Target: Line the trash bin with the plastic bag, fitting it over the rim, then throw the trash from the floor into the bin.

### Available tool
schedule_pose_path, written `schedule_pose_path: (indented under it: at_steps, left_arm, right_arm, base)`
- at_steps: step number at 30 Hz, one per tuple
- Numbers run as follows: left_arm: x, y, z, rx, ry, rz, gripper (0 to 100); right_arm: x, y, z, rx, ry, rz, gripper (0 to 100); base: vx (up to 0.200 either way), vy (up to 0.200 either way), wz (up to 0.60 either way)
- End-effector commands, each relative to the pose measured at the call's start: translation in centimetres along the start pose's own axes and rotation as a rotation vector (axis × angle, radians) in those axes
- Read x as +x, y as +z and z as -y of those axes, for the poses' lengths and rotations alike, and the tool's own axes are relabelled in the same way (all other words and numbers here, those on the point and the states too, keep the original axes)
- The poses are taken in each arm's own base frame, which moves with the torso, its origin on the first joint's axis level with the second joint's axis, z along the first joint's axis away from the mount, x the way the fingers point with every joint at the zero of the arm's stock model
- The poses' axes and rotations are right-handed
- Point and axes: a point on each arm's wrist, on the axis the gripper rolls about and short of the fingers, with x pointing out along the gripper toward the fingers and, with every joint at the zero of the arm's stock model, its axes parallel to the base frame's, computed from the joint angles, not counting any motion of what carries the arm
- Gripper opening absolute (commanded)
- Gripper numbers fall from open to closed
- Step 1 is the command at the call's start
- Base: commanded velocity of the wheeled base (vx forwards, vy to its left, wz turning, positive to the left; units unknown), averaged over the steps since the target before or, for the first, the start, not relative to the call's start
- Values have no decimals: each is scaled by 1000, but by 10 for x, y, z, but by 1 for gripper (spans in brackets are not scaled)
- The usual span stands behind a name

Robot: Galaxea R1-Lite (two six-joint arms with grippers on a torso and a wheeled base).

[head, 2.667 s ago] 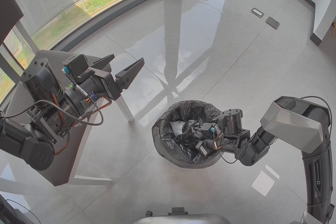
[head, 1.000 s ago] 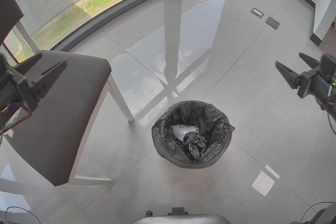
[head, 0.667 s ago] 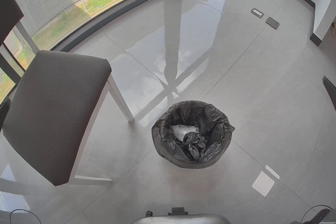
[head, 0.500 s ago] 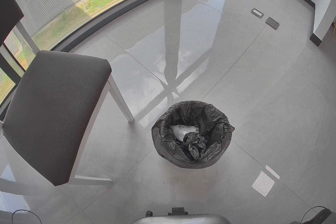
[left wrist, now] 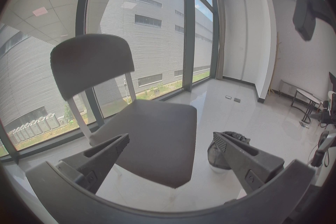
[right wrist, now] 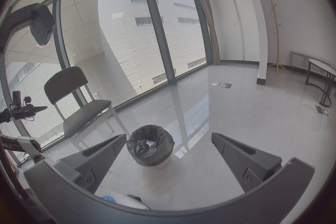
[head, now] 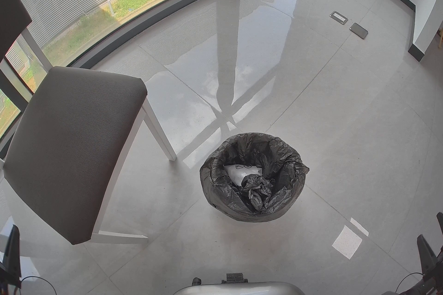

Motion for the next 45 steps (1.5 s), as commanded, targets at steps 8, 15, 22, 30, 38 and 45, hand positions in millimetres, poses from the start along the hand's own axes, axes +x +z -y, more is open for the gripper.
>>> schedule_pose_path:
  at_steps: [8, 15, 22, 30, 38, 45]
  left_arm:
    - [10, -71, 2, -24, 56, -95, 100]
    - [10, -72, 2, -10, 35, -97, 100]
    - [10, -71, 2, -11, 37, -95, 100]
    - [10, -71, 2, -17, 40, -95, 100]
    - [10, -71, 2, -22, 39, -95, 100]
    - [10, -71, 2, -7, 34, -94, 100]
  right_arm:
    - [-5, -13, 3, -175, -50, 7, 100]
    - [-5, -13, 6, -359, -186, -5, 100]
    - [-6, -13, 9, -285, -318, -2, 100]
    - [-6, -20, 7, -186, -203, -58, 100]
    - [-6, -20, 9, -129, -268, -49, 100]
    - [-6, -20, 9, -129, -266, -49, 100]
  base:
    - [0, 0, 0]
    - [0, 0, 0]
    - [0, 0, 0]
    - [0, 0, 0]
    - [0, 0, 0]
    - [0, 0, 0]
